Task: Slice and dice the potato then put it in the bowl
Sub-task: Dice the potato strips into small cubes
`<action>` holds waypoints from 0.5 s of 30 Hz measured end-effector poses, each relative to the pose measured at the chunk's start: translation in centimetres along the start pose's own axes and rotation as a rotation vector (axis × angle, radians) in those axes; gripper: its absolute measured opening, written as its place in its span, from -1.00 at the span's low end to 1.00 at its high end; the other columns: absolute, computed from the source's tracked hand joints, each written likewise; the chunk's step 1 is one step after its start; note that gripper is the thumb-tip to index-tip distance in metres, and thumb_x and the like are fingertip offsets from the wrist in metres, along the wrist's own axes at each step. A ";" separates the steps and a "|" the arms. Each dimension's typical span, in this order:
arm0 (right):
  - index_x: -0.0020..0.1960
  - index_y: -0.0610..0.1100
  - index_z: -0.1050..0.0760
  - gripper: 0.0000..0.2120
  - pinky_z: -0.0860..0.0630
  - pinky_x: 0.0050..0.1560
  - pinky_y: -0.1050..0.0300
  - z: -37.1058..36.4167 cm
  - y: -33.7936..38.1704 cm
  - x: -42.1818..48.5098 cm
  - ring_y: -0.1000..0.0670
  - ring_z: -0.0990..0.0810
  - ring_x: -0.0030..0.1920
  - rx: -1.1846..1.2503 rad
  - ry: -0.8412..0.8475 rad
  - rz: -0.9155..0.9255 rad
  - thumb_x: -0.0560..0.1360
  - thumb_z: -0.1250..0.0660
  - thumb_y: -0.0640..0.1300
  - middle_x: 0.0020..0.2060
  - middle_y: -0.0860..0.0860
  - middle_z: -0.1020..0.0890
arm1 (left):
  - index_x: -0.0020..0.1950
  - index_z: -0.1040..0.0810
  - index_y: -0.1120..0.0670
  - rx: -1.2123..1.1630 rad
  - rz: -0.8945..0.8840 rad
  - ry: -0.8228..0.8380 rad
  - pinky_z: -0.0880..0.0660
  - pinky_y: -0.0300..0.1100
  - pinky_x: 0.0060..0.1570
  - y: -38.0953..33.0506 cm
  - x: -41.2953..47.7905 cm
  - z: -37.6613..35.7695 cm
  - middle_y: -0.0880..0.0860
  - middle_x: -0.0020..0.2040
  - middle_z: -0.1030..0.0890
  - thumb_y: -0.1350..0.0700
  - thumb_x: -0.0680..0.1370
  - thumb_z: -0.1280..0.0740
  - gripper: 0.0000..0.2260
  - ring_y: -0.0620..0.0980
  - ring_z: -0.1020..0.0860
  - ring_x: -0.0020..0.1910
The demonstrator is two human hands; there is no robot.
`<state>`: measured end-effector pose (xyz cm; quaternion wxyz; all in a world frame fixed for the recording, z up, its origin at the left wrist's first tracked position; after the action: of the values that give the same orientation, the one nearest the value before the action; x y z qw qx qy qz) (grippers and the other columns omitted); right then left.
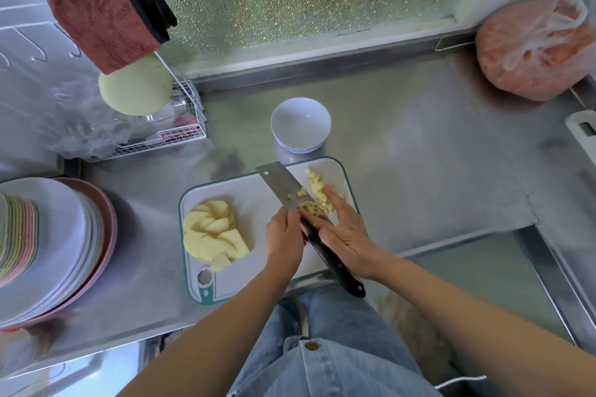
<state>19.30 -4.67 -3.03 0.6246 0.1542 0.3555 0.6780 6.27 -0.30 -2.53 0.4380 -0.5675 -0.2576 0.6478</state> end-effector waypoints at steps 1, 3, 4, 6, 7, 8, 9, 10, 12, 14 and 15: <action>0.44 0.38 -0.05 -0.49 0.30 0.40 0.23 -0.1 -0.2 0.3 0.17 0.30 0.49 -0.001 0.009 -0.030 0.50 0.21 0.26 0.52 0.15 0.22 | -0.19 -0.45 0.27 -0.018 0.021 -0.009 -0.38 -0.20 -0.46 0.3 0.1 0.1 0.17 -0.36 -0.47 0.22 0.62 -0.10 -0.75 0.04 -0.42 -0.42; 0.41 0.44 -0.04 -0.51 0.29 0.42 0.18 -0.1 -1.0 1.1 0.15 0.28 0.49 0.012 0.004 -0.088 0.48 0.24 0.28 0.52 0.14 0.22 | -0.15 -0.45 0.36 -0.048 0.053 -0.011 -0.37 -0.17 -0.46 0.6 0.4 0.1 0.21 -0.35 -0.45 0.22 0.60 -0.11 -0.75 0.06 -0.41 -0.42; 0.40 0.45 -0.05 -0.51 0.28 0.43 0.12 0.0 -1.5 1.5 0.13 0.28 0.50 0.016 0.001 -0.112 0.48 0.25 0.29 0.52 0.14 0.22 | -0.13 -0.45 0.38 -0.049 0.065 -0.010 -0.37 -0.15 -0.44 0.6 0.5 0.0 0.22 -0.34 -0.45 0.22 0.58 -0.10 -0.75 0.06 -0.41 -0.41; 0.43 0.41 -0.08 -0.50 0.27 0.45 0.06 0.4 -2.3 2.2 0.11 0.26 0.51 0.020 -0.009 -0.153 0.50 0.23 0.30 0.53 0.12 0.20 | -0.16 -0.44 0.34 -0.044 0.079 -0.012 -0.36 -0.17 -0.45 0.5 0.8 -0.1 0.22 -0.34 -0.45 0.22 0.57 -0.09 -0.76 0.06 -0.41 -0.40; 0.45 0.37 -0.06 -0.50 0.26 0.47 0.04 0.8 -2.6 2.4 0.11 0.24 0.51 0.033 -0.026 -0.172 0.51 0.21 0.29 0.54 0.12 0.18 | -0.19 -0.43 0.29 -0.045 0.085 -0.012 -0.35 -0.21 -0.48 0.4 0.9 -0.1 0.22 -0.34 -0.45 0.23 0.57 -0.09 -0.78 0.07 -0.41 -0.40; 0.46 0.35 -0.02 -0.50 0.25 0.49 0.01 1.2 -2.6 2.6 0.13 0.23 0.51 0.053 -0.051 -0.186 0.52 0.18 0.28 0.54 0.12 0.16 | -0.19 -0.43 0.25 -0.048 0.090 -0.013 -0.34 -0.26 -0.50 0.2 1.0 -0.1 0.22 -0.35 -0.45 0.23 0.57 -0.08 -0.79 0.06 -0.41 -0.41; 0.46 0.36 0.03 -0.52 0.23 0.49 -0.01 1.6 -2.3 2.7 0.16 0.22 0.50 0.072 -0.068 -0.182 0.54 0.15 0.26 0.54 0.12 0.14 | -0.19 -0.42 0.23 -0.055 0.096 -0.013 -0.33 -0.30 -0.52 0.0 1.1 -0.1 0.21 -0.36 -0.46 0.24 0.57 -0.07 -0.80 0.05 -0.41 -0.43; 0.44 0.39 0.05 -0.55 0.23 0.48 0.03 1.8 -1.9 2.7 0.19 0.22 0.48 0.070 -0.063 -0.151 0.57 0.13 0.21 0.54 0.12 0.14 | -0.19 -0.42 0.22 -0.063 0.105 -0.013 -0.33 -0.32 -0.54 -0.1 1.1 0.0 0.20 -0.38 -0.46 0.24 0.58 -0.07 -0.79 0.02 -0.42 -0.46; 0.42 0.39 -0.03 -0.59 0.30 0.41 0.22 1.6 -0.7 2.6 0.24 0.26 0.46 0.009 -0.002 -0.032 0.59 0.13 0.14 0.53 0.16 0.17 | -0.19 -0.42 0.22 -0.094 0.118 -0.028 -0.33 -0.33 -0.56 -0.1 1.1 0.1 0.18 -0.41 -0.46 0.25 0.59 -0.05 -0.78 -0.03 -0.42 -0.52; 0.41 0.41 -0.08 -0.59 0.37 0.34 0.36 0.9 -0.4 2.2 0.24 0.28 0.47 -0.012 0.066 0.042 0.58 0.17 0.18 0.52 0.20 0.19 | -0.17 -0.42 0.22 -0.120 0.121 -0.053 -0.33 -0.34 -0.57 -0.1 1.2 0.4 0.21 -0.38 -0.44 0.27 0.58 -0.05 -0.79 -0.03 -0.40 -0.53; 0.39 0.44 -0.07 -0.59 0.37 0.34 0.36 0.7 -0.5 2.0 0.22 0.27 0.48 -0.002 0.083 0.031 0.57 0.20 0.21 0.52 0.20 0.18 | -0.16 -0.43 0.22 -0.127 0.119 -0.055 -0.32 -0.34 -0.58 -0.1 1.3 0.6 0.22 -0.36 -0.44 0.27 0.58 -0.05 -0.80 -0.01 -0.39 -0.51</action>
<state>19.80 -2.53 -3.32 0.5989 0.1308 0.3782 0.6936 5.79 0.92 -2.99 0.3544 -0.5905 -0.2760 0.6705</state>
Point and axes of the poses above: each hand's wrist, its own x-axis towards the middle knuckle, its own z-axis out of the back of the hand, y = z × x, the point moved 5 cm from there along x, towards the middle knuckle
